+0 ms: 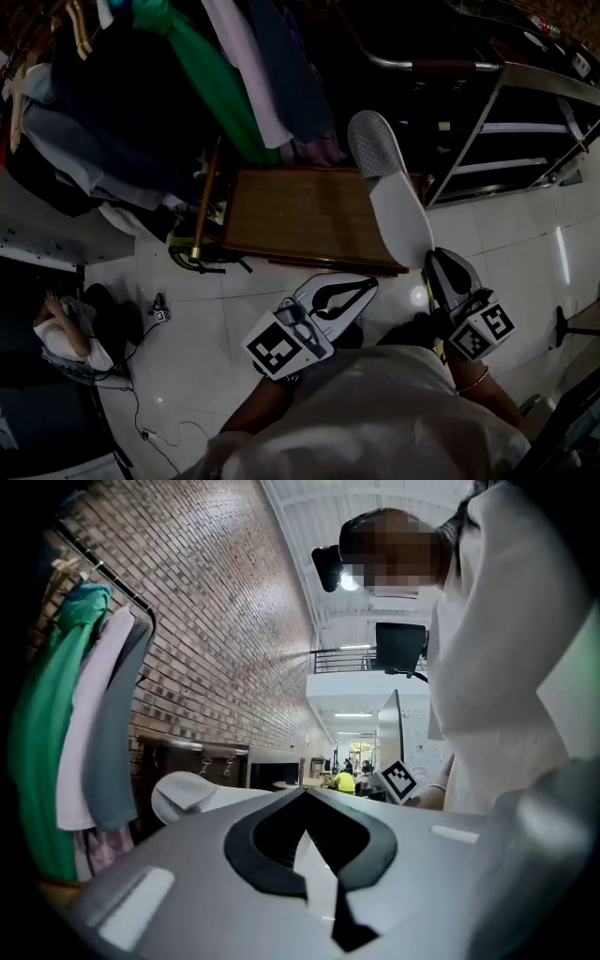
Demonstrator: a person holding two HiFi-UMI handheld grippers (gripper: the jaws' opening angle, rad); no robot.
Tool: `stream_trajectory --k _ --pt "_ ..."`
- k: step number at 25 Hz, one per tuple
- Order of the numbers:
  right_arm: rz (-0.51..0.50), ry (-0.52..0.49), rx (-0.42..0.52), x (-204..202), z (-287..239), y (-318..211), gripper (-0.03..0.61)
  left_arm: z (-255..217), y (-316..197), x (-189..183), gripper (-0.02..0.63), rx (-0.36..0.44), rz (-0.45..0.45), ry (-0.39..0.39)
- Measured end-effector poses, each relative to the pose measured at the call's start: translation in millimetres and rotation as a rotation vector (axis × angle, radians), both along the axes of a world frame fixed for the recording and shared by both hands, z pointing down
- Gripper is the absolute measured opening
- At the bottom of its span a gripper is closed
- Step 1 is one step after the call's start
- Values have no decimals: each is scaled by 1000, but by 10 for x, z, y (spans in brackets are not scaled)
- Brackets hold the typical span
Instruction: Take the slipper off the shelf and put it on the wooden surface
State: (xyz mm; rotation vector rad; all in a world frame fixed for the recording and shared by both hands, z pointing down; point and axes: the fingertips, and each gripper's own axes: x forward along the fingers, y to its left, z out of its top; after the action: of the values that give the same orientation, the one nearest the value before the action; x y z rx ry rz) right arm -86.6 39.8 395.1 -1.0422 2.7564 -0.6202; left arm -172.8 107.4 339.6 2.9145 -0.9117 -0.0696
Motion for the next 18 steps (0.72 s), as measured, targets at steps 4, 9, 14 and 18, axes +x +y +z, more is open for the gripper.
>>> stream_trajectory --k 4,9,14,18 --pt "45 -2 -100 -395 432 -28 29 58 30 -478 -9 -12 28 -40" --pt "100 2 -254 -762 1213 -117 29 102 66 -860 -9 -11 46 -51" --pt "207 -29 -403 -891 1894 -171 29 201 16 -1109 -9 -84 91 65" --pt "284 -4 -483 -877 2212 -188 29 271 6 -1205 -9 -107 114 106"
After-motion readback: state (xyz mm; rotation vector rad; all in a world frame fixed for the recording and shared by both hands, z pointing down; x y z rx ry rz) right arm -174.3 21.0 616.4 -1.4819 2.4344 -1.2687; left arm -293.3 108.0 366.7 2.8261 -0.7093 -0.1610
